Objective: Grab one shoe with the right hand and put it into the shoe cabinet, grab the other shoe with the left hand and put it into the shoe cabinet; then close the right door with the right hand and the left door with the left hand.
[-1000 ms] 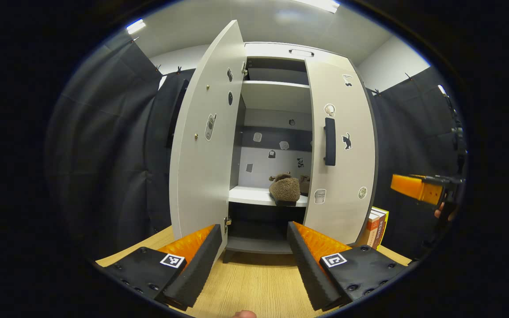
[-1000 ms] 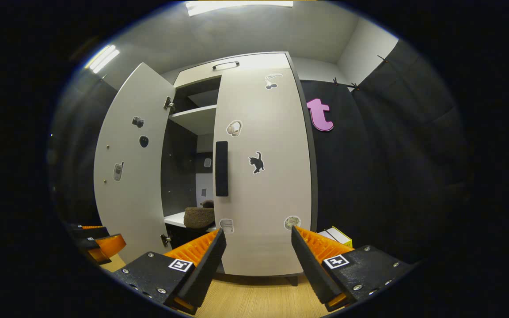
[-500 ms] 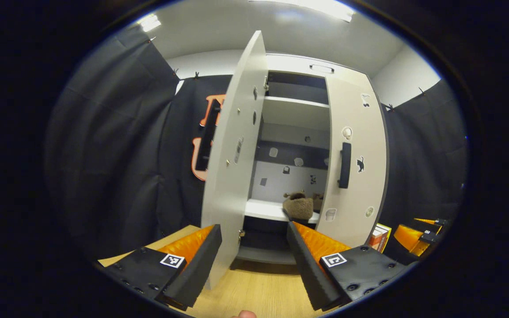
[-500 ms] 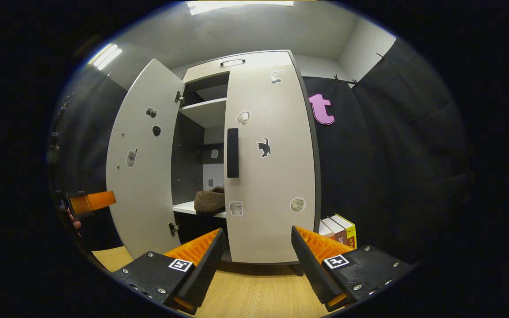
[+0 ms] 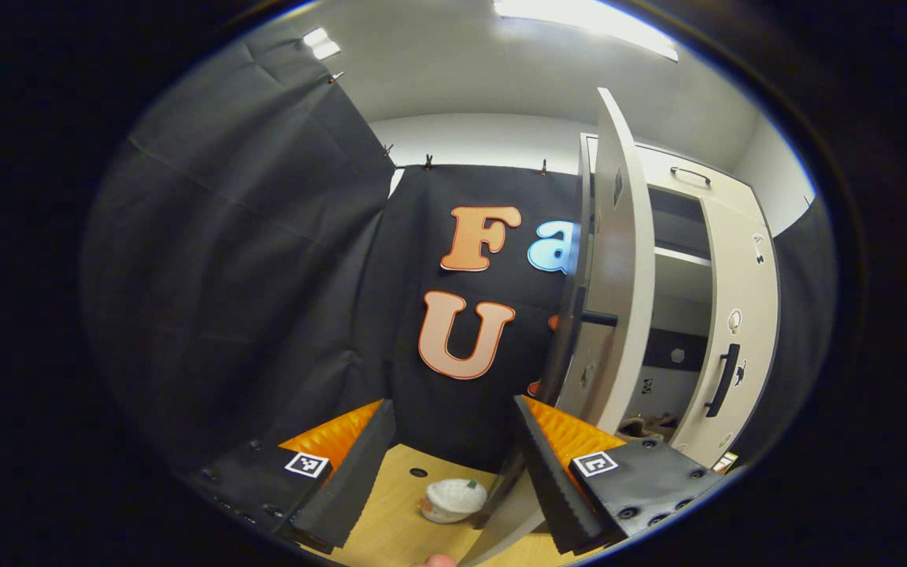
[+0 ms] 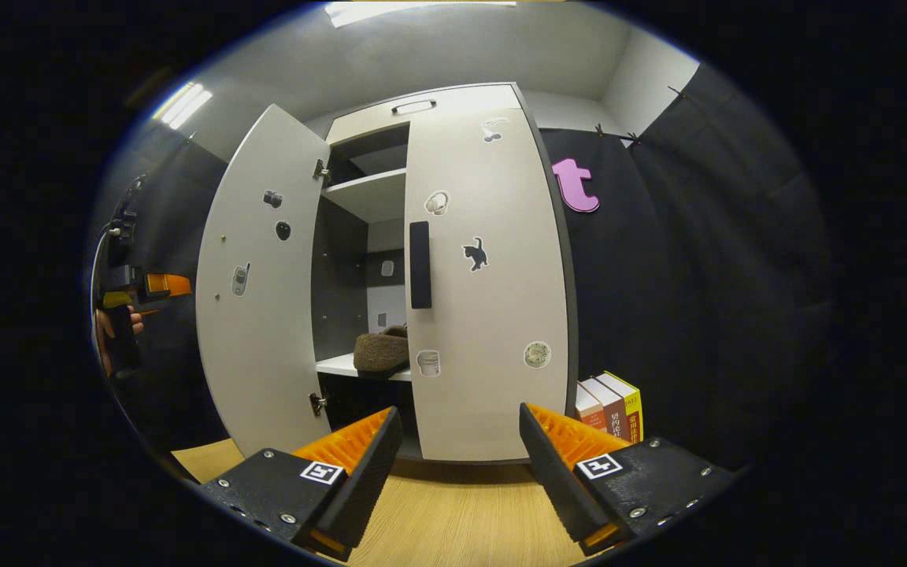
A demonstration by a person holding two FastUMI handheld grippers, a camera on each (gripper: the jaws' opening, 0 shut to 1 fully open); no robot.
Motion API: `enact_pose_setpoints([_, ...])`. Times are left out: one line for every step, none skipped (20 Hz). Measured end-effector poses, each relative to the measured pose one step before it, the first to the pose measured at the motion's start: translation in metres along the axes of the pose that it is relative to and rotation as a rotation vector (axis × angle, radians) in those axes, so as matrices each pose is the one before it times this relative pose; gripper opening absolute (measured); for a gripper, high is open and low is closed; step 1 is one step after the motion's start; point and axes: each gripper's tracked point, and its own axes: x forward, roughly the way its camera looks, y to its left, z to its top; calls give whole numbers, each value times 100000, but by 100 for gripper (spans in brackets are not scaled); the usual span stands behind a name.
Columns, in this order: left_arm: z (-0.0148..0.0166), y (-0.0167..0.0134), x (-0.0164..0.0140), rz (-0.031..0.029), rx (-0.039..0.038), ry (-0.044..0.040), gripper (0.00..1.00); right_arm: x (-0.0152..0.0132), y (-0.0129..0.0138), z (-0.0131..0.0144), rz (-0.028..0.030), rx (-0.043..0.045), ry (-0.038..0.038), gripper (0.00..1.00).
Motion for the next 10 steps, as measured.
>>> enact_pose_setpoints([-156, -215, 814, -504, 670, 534, 97, -207, -424, 81, -1014, -101, 127, 92])
enact_pose_setpoints([-20, -158, 530, -665, 249, 735, 97, -89, -406, 74, -901, 36, -150, 92])
enact_pose_setpoints([-338, 83, 198, 90, 102, 698, 96, -132, -380, 93, -853, 183, -130, 92])
enact_pose_setpoints([-145, 76, 149, 161, -105, 433, 96, -61, -444, 40, -970, 418, -72, 92])
enact_pose_setpoints([-85, 79, 102, 179, -386, -15, 96, -135, -427, -17, -1009, 661, 166, 92])
enact_pose_setpoints([-119, 6, -145, 97, -813, -114, 99, -38, -314, -1, -680, 647, 36, 92])
enact_pose_setpoints([-268, -35, -169, 405, -1385, 93, 97, -37, -316, -16, -742, 373, 194, 92])
enact_pose_setpoints([79, -114, -63, 464, -1209, -638, 96, 55, -264, 9, -536, -49, 79, 92])
enact_pose_setpoints([15, -120, -45, 339, 867, -293, 96, -49, -183, 138, -347, -270, -202, 92])
enact_pose_setpoints([34, -132, -148, 530, 2887, -1008, 96, 29, -59, 61, 67, -189, -137, 92])
